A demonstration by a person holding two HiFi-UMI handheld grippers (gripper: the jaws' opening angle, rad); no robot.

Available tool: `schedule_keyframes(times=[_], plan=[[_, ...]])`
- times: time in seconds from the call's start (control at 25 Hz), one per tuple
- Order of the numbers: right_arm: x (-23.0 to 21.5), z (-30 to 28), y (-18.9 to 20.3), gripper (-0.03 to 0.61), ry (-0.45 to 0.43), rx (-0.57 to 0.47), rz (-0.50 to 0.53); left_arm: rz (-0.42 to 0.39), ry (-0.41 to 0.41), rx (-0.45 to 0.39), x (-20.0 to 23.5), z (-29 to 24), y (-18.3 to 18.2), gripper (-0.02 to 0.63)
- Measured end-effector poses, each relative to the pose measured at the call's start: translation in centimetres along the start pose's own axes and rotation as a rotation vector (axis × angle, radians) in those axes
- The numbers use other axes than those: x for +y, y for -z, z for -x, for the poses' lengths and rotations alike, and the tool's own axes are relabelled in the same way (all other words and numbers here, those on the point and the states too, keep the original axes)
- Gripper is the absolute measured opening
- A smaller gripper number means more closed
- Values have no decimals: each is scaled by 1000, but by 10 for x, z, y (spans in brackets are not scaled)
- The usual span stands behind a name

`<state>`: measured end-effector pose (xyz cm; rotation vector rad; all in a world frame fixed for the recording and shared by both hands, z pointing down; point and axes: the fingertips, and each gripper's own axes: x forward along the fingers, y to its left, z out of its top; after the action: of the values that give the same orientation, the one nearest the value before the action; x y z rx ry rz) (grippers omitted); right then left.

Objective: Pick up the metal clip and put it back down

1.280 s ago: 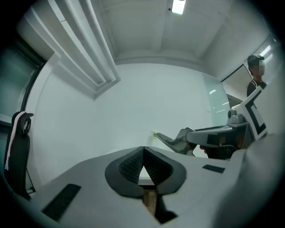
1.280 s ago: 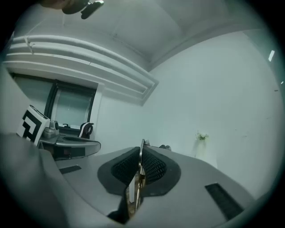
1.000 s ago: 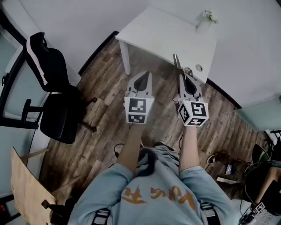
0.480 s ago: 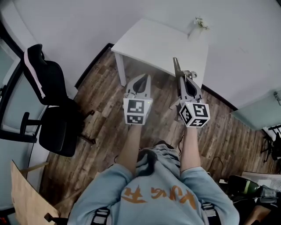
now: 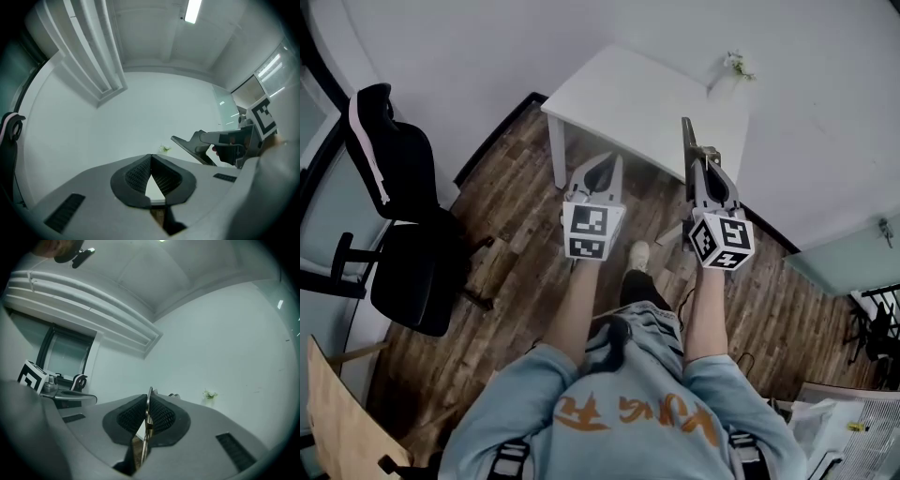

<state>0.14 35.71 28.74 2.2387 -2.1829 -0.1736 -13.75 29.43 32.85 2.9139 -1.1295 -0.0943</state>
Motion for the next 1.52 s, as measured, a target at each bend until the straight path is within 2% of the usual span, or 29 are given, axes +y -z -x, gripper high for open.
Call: schedule_keyframes(times=[0.28,0.44,0.68,0.88,1.0,1.12,1.24,1.52], plan=[[-28,-62,12,29,-15,-45,-48,-35,-22,5,31,-59,5,25],[-56,-111,36,29,-23,-25,-75,-50,-59,16,50,-109,13,25],[-130,-212,54,29,-19,-28,-116,-59,-54,48,73,-225,24,25],[-201,-309,58,29,-32,-13,-146,-68,-95,61,92,-330,22,25],[-229,-356,63,29,-48,-13,-184,-82,-106,88,100,-374,27,25],[-233,-389,89,29,-69,27,-225,-94,-111,130,114,-400,40,25],[-221,-418,112,29,-92,76,-240,-69,-121,171,140,-415,56,25],[-206,-463,140,29,-147,158,-253,-8,-169,235,187,-445,89,25]])
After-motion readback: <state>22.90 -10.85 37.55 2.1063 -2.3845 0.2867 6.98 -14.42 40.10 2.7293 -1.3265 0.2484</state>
